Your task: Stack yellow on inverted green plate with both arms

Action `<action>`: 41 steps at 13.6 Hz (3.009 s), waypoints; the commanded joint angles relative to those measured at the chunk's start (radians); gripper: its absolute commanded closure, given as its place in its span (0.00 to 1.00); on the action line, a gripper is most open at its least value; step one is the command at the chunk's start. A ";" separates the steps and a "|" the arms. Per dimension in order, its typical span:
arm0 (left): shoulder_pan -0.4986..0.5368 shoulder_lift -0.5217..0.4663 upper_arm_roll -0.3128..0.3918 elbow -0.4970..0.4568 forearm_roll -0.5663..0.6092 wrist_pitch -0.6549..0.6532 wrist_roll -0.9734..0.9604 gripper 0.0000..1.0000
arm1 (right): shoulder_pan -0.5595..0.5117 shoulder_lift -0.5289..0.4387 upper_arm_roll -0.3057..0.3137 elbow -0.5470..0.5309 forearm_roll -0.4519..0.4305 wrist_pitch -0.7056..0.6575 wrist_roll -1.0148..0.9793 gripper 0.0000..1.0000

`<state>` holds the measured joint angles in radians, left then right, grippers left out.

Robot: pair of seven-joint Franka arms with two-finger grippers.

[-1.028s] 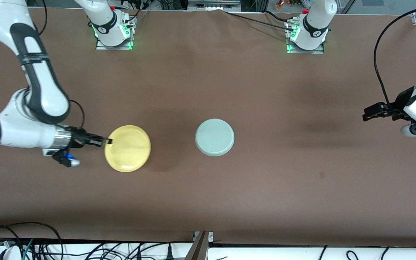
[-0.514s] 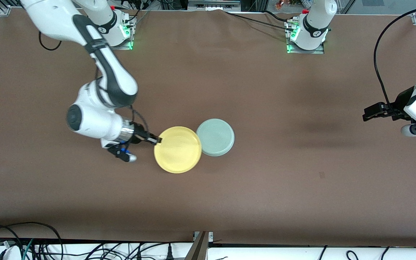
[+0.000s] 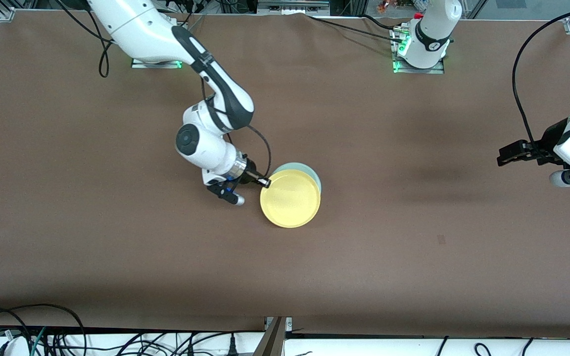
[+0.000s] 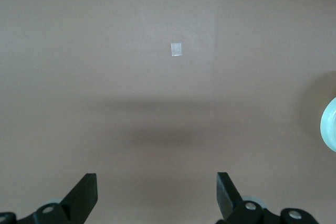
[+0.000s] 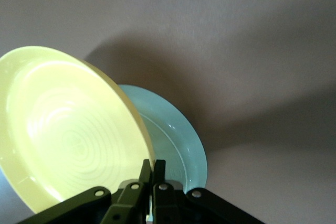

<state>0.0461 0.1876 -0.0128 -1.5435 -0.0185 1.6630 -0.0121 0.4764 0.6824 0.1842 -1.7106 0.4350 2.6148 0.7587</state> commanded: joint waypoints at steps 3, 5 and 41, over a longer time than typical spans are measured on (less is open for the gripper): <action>0.001 0.003 0.002 0.014 -0.009 -0.005 0.021 0.00 | 0.108 -0.004 -0.049 -0.107 0.007 0.146 0.019 1.00; 0.000 0.003 0.002 0.014 -0.009 -0.005 0.021 0.00 | 0.110 -0.012 -0.049 -0.115 0.007 0.156 0.022 0.63; 0.003 0.004 0.002 0.016 -0.017 -0.003 0.020 0.00 | -0.453 -0.768 -0.203 -0.046 -0.467 -0.958 -0.766 0.00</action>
